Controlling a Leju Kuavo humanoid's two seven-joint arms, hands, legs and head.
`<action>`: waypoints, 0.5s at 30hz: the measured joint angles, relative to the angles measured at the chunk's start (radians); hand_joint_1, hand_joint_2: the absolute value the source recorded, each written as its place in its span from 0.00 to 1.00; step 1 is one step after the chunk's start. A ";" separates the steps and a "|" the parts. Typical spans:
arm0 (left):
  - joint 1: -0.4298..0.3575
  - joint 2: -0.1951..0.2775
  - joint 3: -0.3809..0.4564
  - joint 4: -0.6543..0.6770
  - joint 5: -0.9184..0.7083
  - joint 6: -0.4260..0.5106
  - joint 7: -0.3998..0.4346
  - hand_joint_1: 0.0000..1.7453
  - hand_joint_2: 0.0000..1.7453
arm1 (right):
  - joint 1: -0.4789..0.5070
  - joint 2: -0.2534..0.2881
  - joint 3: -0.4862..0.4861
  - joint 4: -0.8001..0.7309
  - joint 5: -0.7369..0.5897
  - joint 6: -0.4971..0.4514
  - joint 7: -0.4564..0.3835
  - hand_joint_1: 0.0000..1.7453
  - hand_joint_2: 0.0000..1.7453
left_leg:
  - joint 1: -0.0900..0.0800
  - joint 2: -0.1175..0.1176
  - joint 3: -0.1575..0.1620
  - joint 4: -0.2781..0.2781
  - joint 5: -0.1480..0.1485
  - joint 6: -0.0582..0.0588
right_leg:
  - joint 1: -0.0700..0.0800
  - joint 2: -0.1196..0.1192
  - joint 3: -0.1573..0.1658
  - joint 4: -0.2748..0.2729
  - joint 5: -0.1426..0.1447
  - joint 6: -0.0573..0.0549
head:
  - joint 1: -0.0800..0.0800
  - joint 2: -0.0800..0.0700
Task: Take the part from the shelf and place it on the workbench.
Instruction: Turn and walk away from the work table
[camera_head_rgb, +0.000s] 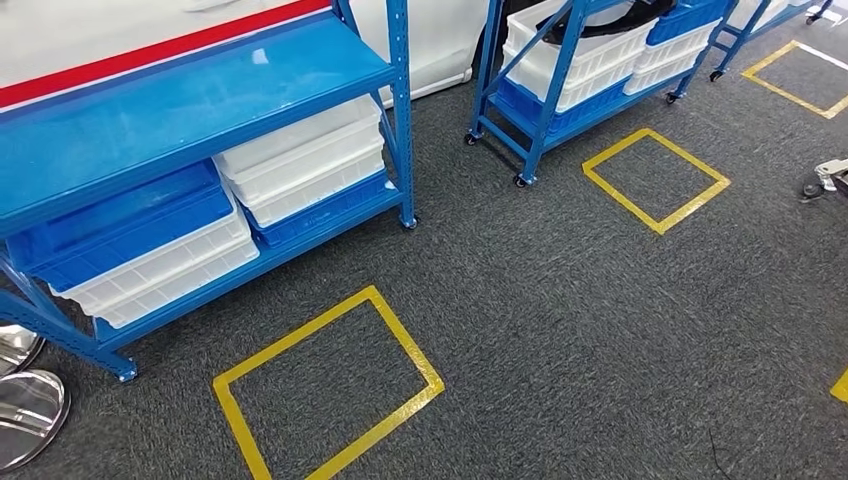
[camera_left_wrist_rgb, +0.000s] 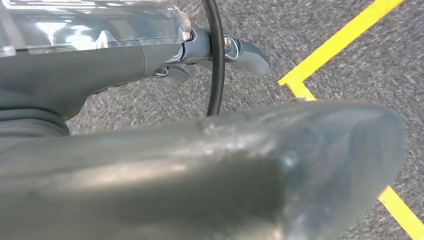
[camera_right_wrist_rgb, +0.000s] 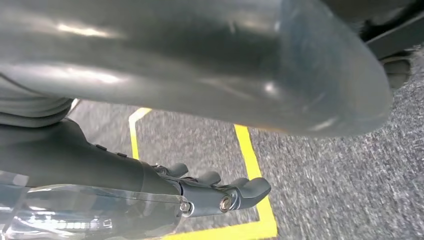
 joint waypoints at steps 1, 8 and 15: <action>0.000 -0.002 0.000 0.000 0.000 0.002 0.000 0.00 0.00 | 0.001 -0.002 0.000 0.000 0.003 0.000 0.000 0.00 0.00 | 0.001 -0.011 0.002 0.002 -0.003 -0.003 | -0.004 0.002 0.007 -0.028 0.032 0.003 | 0.000 0.000; -0.001 -0.010 0.002 0.000 0.000 0.010 0.002 0.00 0.00 | 0.003 -0.009 0.008 0.000 0.024 0.000 0.008 0.00 0.00 | 0.006 -0.066 -0.001 0.019 -0.023 -0.044 | -0.008 0.042 0.101 -0.246 0.136 -0.019 | 0.000 0.000; -0.002 -0.013 0.003 0.000 0.000 0.010 0.002 0.00 0.00 | 0.008 -0.011 0.018 0.000 0.033 0.004 0.012 0.00 0.00 | 0.009 0.025 -0.145 0.309 -0.150 -0.063 | 0.000 -0.040 0.111 -0.257 0.130 -0.050 | 0.000 0.000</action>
